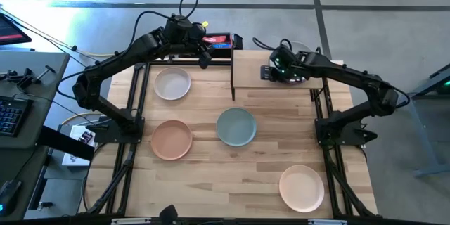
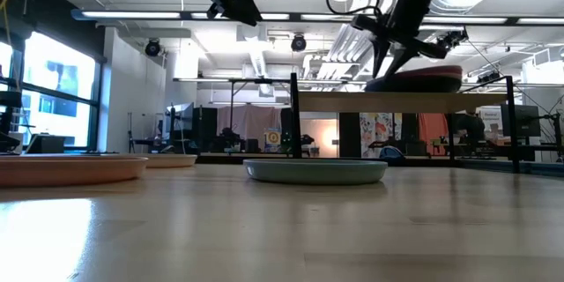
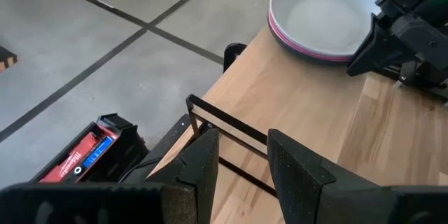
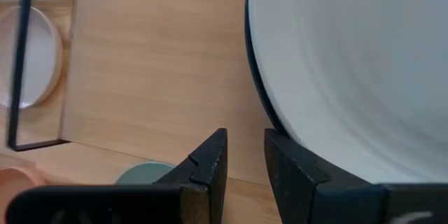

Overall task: Place and stack plates onto a shelf
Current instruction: Adjust the stacked plates on the shelf, then put the light blue plate on the shelf

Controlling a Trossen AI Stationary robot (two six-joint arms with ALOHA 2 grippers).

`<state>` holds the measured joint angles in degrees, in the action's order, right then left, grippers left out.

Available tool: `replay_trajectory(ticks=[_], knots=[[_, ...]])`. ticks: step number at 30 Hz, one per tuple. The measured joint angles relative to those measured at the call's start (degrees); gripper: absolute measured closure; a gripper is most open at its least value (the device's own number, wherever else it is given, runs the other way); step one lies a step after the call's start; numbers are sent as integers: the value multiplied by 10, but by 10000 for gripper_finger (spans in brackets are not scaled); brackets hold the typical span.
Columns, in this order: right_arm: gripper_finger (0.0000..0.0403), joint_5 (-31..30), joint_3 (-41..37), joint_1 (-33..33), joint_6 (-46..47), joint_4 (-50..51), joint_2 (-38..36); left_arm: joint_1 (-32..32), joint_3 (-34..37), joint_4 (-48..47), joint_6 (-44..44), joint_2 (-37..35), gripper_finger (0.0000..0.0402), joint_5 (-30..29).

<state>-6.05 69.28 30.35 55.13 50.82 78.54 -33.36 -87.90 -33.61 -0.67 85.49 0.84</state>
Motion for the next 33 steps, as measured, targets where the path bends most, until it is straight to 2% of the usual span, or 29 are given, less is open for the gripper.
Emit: replay_trajectory(ticks=[16, 26, 33], knots=[[311, -21, 0, 0, 3, 37, -3, 0, -1, -8, 0, 0, 291, 0], [311, -22, 0, 0, 15, 52, -53, -8, -1, -73, 0, -7, 291, 0], [311, -5, 0, -5, 14, 37, -102, -36, -1, -168, 0, -44, 291, 0]])
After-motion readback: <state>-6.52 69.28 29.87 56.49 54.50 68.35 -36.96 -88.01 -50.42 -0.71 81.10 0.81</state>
